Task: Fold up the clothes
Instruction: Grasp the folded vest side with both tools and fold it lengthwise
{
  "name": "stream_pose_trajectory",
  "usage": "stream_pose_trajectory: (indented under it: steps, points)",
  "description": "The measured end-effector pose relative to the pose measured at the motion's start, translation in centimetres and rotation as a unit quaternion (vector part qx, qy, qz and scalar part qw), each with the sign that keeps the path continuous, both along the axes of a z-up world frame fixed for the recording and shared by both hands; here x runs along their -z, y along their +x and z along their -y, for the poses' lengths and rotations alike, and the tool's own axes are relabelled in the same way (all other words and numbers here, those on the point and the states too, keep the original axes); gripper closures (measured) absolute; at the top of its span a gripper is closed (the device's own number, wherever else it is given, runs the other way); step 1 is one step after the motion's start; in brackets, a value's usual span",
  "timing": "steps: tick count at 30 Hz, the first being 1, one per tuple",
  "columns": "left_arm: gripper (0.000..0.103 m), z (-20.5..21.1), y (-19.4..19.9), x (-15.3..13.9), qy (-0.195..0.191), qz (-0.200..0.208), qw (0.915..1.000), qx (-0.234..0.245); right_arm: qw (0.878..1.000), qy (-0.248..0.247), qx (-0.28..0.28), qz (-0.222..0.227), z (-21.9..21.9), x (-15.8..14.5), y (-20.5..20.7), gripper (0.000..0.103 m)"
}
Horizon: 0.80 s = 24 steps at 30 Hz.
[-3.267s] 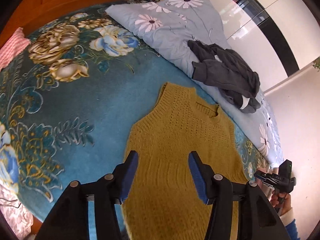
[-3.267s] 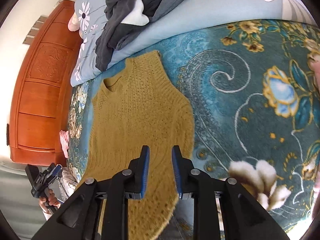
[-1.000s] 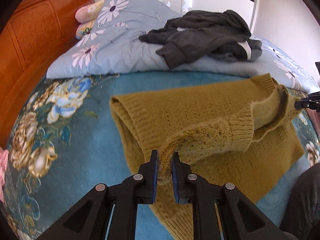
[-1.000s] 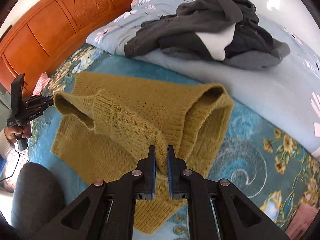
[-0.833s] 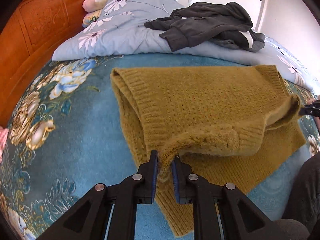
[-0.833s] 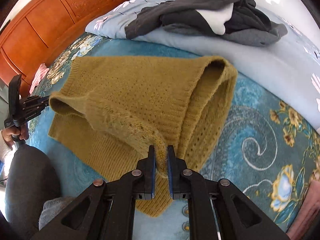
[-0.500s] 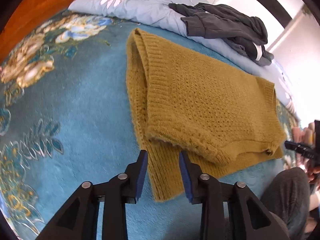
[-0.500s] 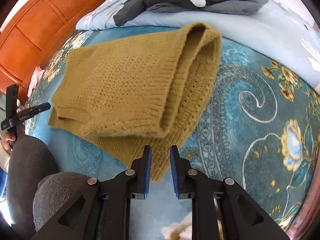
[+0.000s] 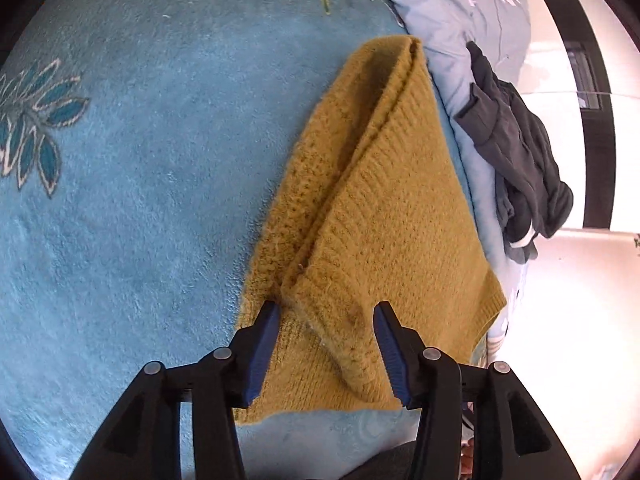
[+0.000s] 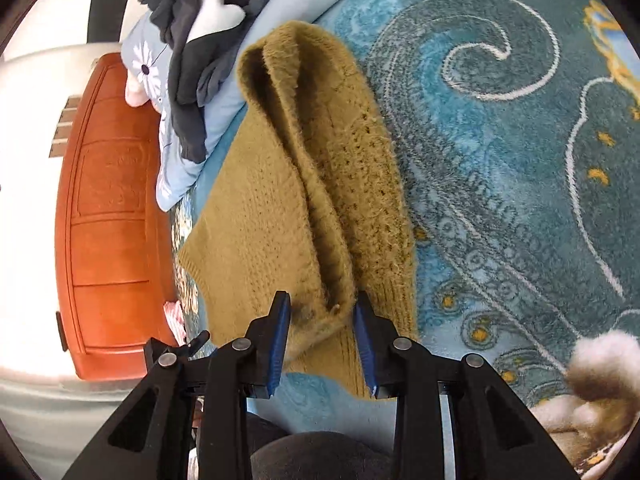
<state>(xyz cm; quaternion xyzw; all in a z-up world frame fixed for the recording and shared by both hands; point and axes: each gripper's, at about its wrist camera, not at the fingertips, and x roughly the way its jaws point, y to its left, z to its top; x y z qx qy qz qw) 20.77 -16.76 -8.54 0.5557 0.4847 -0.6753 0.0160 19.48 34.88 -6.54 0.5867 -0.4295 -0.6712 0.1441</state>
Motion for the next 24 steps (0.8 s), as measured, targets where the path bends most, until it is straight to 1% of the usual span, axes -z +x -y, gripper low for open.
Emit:
stream_pose_trajectory:
  steps: [3,4,6,7,8,9,10,11,12,13,15,17,18,19,20,21,23,24]
  points:
    - [0.053,-0.4,0.0,-0.4,-0.003,0.011,0.9998,-0.018,1.000,-0.004,0.015,0.013,0.3,0.0,0.0,0.070]
    - [0.055,-0.6,0.0,-0.6,-0.008,0.014,0.9997,-0.021,1.000,-0.006,0.017,0.018,0.5,0.0,0.1,0.070]
    - [0.063,-1.1,-0.1,-1.0,-0.025,0.019,0.9994,-0.016,1.000,-0.001,0.018,0.023,0.8,-0.2,0.1,0.071]
    - [0.067,-1.4,-0.2,-1.3,-0.031,0.019,0.9993,-0.010,1.000,0.003,0.017,0.023,1.0,-0.4,0.1,0.073]
    - [0.075,-1.8,-0.3,-1.5,-0.034,0.017,0.9993,-0.004,1.000,0.007,0.018,0.023,1.1,-0.5,0.1,0.077]
    - [0.079,-2.2,-0.5,-1.7,-0.037,0.018,0.9991,0.002,1.000,0.011,0.017,0.022,1.3,-0.7,0.1,0.084]
    - [0.081,-2.5,-0.6,-1.9,-0.041,0.021,0.9989,0.007,1.000,0.015,0.015,0.019,1.4,-1.1,0.0,0.088]
    - [0.088,-2.8,-0.7,-2.1,-0.049,0.024,0.9984,0.011,1.000,0.020,0.013,0.016,1.6,-1.4,0.0,0.090]
    - [0.092,-3.0,-0.7,-2.5,-0.058,0.026,0.9979,0.010,1.000,0.025,0.011,0.013,1.8,-1.8,-0.1,0.090]
    - [0.092,-3.1,-0.5,-3.0,-0.059,0.023,0.9980,0.002,0.999,0.029,0.009,0.010,2.0,-2.1,-0.1,0.091]
    - [0.093,-3.0,0.3,-4.4,-0.038,-0.003,0.9991,-0.021,0.999,0.033,0.006,-0.004,2.3,-3.1,-0.2,0.092]
    - [0.093,-3.0,1.3,-5.8,-0.030,-0.025,0.9987,-0.033,0.998,0.022,0.002,-0.052,1.9,-5.1,0.1,0.092]
    - [0.093,-3.1,1.7,-6.3,-0.041,-0.026,0.9983,-0.032,0.997,0.017,-0.001,-0.078,1.7,-6.0,0.4,0.092]
    - [0.093,-3.3,1.9,-6.3,-0.064,-0.014,0.9976,-0.024,0.996,0.015,-0.003,-0.088,1.5,-6.3,0.6,0.092]
    - [0.093,-3.4,2.1,-5.8,-0.082,0.002,0.9965,-0.015,0.997,0.020,-0.002,-0.081,1.4,-5.8,0.8,0.092]
    - [0.093,-3.5,2.3,-4.9,-0.085,0.018,0.9962,-0.012,0.997,0.024,-0.001,-0.074,1.3,-5.3,1.0,0.092]
    - [0.093,-3.5,3.1,-2.5,-0.057,0.055,0.9967,-0.020,0.998,0.032,0.001,-0.059,1.0,-4.3,1.3,0.092]
    - [0.093,-3.3,3.4,-1.8,-0.042,0.066,0.9966,-0.028,0.998,0.037,0.001,-0.051,0.9,-3.8,1.5,0.092]
